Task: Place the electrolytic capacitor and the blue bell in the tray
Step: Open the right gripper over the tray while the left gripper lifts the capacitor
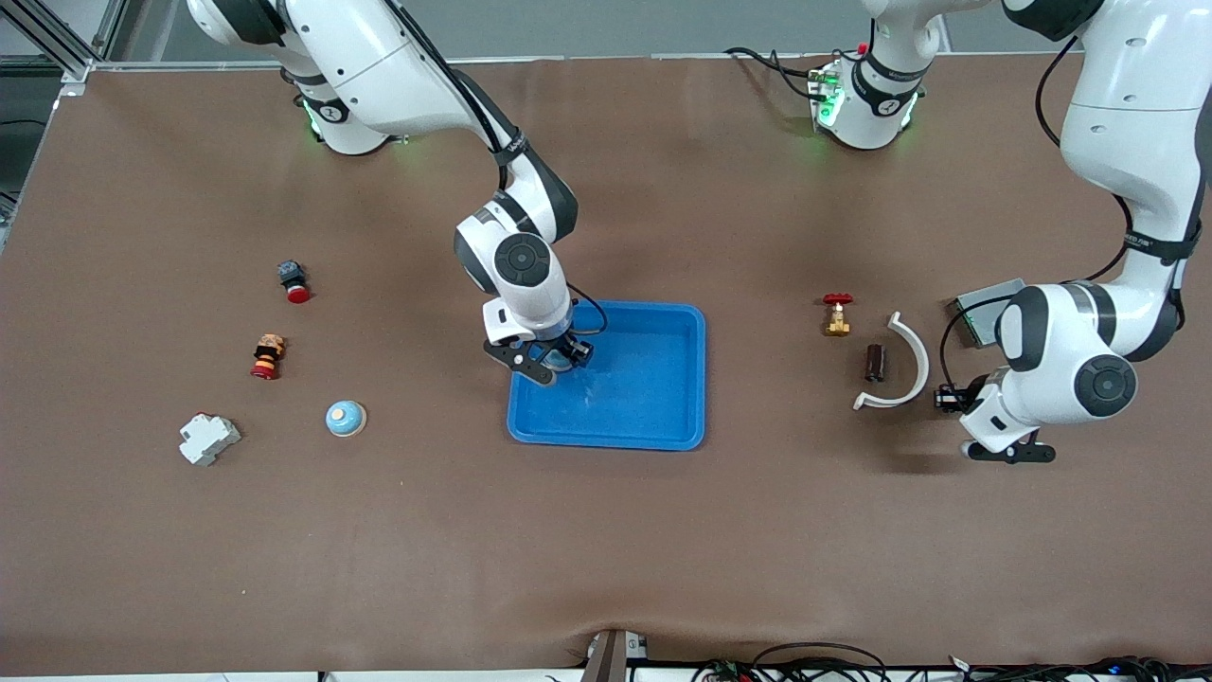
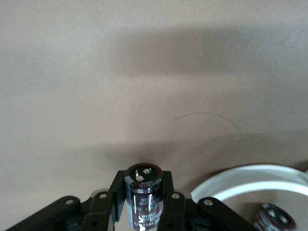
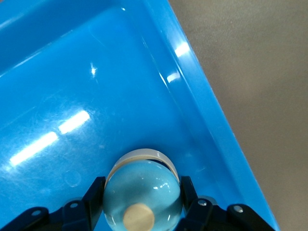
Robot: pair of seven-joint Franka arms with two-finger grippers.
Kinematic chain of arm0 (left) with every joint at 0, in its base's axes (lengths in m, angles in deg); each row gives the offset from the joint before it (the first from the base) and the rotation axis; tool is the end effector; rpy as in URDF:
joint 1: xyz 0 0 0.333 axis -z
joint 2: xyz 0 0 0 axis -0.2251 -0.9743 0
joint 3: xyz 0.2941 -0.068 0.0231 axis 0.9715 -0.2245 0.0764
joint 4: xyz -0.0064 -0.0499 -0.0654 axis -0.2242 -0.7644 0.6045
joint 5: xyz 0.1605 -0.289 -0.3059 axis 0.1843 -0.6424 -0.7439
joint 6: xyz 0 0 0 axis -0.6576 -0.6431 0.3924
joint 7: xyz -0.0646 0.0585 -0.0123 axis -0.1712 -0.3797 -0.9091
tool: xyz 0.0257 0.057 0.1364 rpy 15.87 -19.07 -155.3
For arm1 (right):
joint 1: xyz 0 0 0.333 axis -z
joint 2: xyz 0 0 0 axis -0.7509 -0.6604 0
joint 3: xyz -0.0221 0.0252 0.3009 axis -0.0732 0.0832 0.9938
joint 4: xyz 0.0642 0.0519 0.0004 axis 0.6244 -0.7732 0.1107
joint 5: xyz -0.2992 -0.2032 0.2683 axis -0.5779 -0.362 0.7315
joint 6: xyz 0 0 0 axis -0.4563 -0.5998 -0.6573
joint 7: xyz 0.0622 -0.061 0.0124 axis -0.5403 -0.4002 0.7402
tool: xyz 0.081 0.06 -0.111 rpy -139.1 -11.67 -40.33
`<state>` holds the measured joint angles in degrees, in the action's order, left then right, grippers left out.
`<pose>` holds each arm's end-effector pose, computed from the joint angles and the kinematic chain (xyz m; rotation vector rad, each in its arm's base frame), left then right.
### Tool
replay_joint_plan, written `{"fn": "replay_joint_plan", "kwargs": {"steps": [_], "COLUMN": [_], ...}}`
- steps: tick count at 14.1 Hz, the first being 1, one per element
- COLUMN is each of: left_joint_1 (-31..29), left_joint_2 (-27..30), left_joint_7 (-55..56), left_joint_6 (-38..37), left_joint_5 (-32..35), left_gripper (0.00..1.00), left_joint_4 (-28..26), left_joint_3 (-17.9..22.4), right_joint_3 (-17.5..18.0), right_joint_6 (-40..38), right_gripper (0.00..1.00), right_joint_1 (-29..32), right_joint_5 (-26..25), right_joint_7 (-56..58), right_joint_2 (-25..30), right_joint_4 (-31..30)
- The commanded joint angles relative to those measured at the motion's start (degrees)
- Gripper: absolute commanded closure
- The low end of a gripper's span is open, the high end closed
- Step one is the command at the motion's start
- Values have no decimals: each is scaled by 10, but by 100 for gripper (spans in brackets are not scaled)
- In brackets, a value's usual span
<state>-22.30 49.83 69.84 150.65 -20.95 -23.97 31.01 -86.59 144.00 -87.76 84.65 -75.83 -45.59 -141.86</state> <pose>0.6759 0.0458 0.1182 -3.0932 0.0679 0.2900 0.5375 0.4531 0.0904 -2.9857 0.8328 -0.0082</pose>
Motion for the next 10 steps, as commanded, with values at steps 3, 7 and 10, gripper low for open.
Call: {"fn": "replay_joint_plan", "kwargs": {"steps": [3, 7, 10], "left_joint_1": [29, 84, 124], "left_joint_2": [14, 31, 48], "left_joint_7": [33, 165, 254], "left_joint_6": [-209, -269, -283], "left_joint_5": [-2, -33, -59], "left_gripper": [100, 100, 100], "left_joint_4": [156, 204, 204], "left_joint_3": [-7, -10, -7], "right_joint_3": [-6, -8, -9], "right_joint_6": [2, 1, -14], "right_gripper": [100, 1, 0], "right_joint_1": [-18, -17, -16], "right_joint_5": [-9, -10, -17], "right_joint_7": [-20, -26, -20], "right_joint_2": [-23, -25, -23], "right_joint_4": [14, 19, 34]}}
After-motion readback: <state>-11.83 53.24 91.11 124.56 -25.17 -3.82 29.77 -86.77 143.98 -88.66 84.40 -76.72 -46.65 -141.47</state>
